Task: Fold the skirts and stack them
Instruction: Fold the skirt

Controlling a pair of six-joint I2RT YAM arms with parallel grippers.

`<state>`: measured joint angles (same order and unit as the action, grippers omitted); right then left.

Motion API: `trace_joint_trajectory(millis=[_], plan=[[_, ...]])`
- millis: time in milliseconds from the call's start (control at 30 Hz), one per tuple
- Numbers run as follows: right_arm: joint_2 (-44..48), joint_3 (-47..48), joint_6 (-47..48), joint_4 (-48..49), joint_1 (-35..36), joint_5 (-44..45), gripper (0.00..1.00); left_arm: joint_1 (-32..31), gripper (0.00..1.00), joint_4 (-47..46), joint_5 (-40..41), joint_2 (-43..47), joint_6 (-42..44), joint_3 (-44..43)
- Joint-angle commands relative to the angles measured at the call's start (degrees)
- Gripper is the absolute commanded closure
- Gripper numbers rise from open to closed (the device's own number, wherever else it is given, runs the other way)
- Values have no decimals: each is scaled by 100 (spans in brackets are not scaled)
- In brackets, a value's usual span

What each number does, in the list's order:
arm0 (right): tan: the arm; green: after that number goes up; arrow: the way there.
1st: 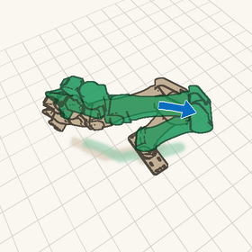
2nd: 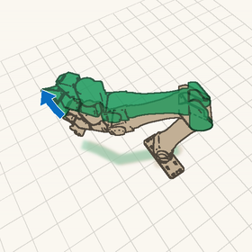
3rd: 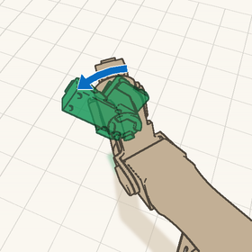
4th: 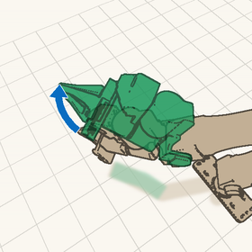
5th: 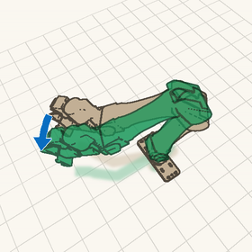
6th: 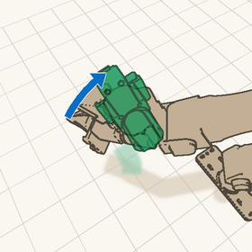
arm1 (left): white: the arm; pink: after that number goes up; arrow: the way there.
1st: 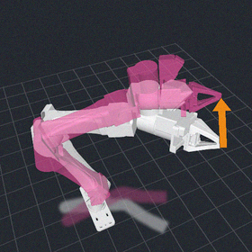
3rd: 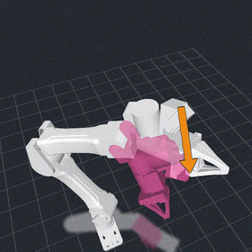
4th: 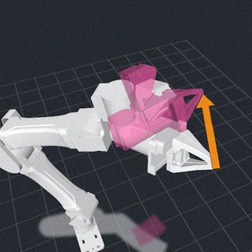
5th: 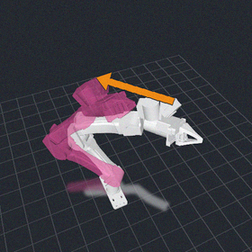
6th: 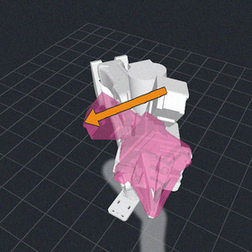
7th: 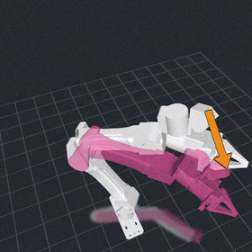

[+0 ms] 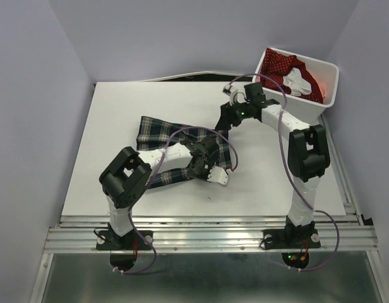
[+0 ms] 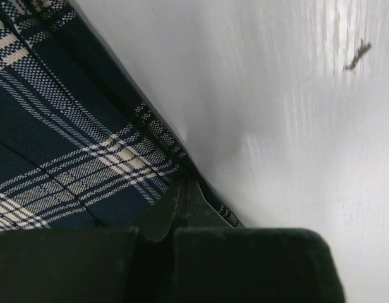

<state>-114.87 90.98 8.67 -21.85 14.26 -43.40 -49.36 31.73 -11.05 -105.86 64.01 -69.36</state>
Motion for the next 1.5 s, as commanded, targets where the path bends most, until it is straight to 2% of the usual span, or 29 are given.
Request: trace_joint_trajectory(millis=[0, 167, 200, 267, 300, 333, 433, 500, 567, 700, 867, 1100, 1200, 1267, 1333, 1467], plan=[[-351, 631, 1038, -521, 672, -222, 41, 50, 100, 756, 366, 4, 814, 599], [-834, 763, 1278, -584, 1078, 243, 52, 67, 100, 484, 551, 435, 1061, 1144], [-1053, 755, 1278, -627, 1079, 305, 58, 93, 96, 327, 595, 487, 1009, 1188], [-1239, 720, 1330, -680, 1079, 559, 62, 155, 89, 142, 700, 619, 676, 1206], [-1309, 572, 1374, -698, 1079, 656, 65, 268, 79, 19, 709, 663, 535, 1162], [-1371, 457, 1392, -690, 1079, 831, 67, 348, 74, -34, 596, 785, 238, 1040], [-1293, -148, 1156, -489, 1079, 999, 68, 873, 59, 8, -34, 1023, -230, 741], [-1196, -457, 980, -234, 1079, 1105, 69, 1173, 53, 201, -353, 1252, -659, 425], [-1073, -835, 506, -75, 1079, 1385, 71, 1595, 53, 491, -740, 1454, -854, 187], [-819, -1406, -320, 127, 1079, 1694, 71, 2078, 54, 1088, -916, 1639, -978, 19], [-370, -2206, -1726, 286, 1079, 1966, 71, 2729, 58, 1283, -803, 1850, -995, 519], [-212, -2418, -2483, 312, 1079, 1281, 67, 3740, 63, 1538, -618, 1666, -864, 872], [51, -2637, -2931, 601, 1079, 1010, 67, 4057, 64, 1390, -583, 1674, -890, 1029], [410, -3057, -3299, 1172, 1079, 834, 65, 4189, 65, 1101, -522, 1570, -969, 1196], [588, -3383, -3511, 1665, 1079, 746, 64, 4277, 65, 636, -504, 1368, -1241, 1319], [598, -3499, -3705, 1912, 1079, 579, 63, 4286, 65, 54, -809, 781, -1952, 1111]])
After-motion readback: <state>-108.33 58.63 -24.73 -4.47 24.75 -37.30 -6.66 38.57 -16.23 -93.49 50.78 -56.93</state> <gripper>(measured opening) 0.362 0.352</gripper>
